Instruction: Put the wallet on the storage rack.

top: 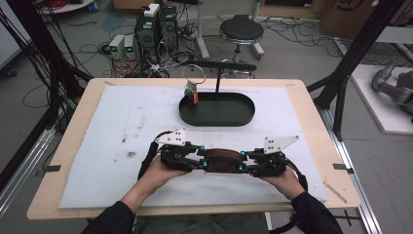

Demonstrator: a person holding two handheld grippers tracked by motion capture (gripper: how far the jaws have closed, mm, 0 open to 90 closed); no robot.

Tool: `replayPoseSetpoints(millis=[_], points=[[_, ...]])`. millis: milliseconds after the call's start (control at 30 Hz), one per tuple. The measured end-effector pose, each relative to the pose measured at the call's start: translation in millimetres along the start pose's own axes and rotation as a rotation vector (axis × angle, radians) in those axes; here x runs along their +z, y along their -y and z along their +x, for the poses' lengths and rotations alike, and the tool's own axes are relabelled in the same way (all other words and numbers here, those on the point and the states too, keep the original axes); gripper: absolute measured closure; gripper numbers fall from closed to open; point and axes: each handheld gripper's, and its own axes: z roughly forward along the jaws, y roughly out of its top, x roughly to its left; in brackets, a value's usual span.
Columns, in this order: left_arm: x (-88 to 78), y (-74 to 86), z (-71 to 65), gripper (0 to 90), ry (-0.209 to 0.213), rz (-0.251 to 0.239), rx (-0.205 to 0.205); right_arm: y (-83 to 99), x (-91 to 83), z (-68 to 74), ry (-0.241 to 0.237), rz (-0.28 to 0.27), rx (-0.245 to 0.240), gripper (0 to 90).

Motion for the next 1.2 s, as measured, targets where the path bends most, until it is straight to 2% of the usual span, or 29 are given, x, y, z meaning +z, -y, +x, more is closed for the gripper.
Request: replayPoseSetpoints(millis=[133,267,433,500,600,700,900,1200], points=[[-2.6,-2.0,-1.4,47.9,-0.015,-0.005,0.001,-0.4,0.1,-0.5,0.012,0.004,-0.004,67.4],[-9.7,-4.7,-5.1,39.2,-0.048,-0.008,0.027,-2.2,-2.1,-0.9,0.030,-0.007,-0.005,67.5],[-24.2,-7.1,-10.0,32.6,-0.102,-0.022,0.056,-8.8,-6.4,-0.9,0.066,-0.027,-0.011,67.5],[-32.3,-7.5,-10.8,31.6,-0.133,-0.024,0.068,-14.5,-9.3,-1.6,0.097,-0.033,-0.020,67.6],[-44.0,-6.6,-11.9,28.6,-0.188,-0.048,0.057,-21.0,-14.1,-3.8,0.130,-0.062,-0.016,67.7],[-55.3,-5.4,-13.8,27.8,-0.232,-0.057,0.063,-25.6,-18.0,-7.9,0.163,-0.076,-0.007,67.7],[-74.9,-1.1,-18.4,26.0,-0.299,-0.072,0.069,-32.6,-25.0,-18.6,0.219,-0.111,0.009,67.8],[-105.5,19.3,-24.9,25.0,-0.415,-0.113,0.042,-45.7,-23.5,-33.7,0.277,-0.138,0.020,67.8]])
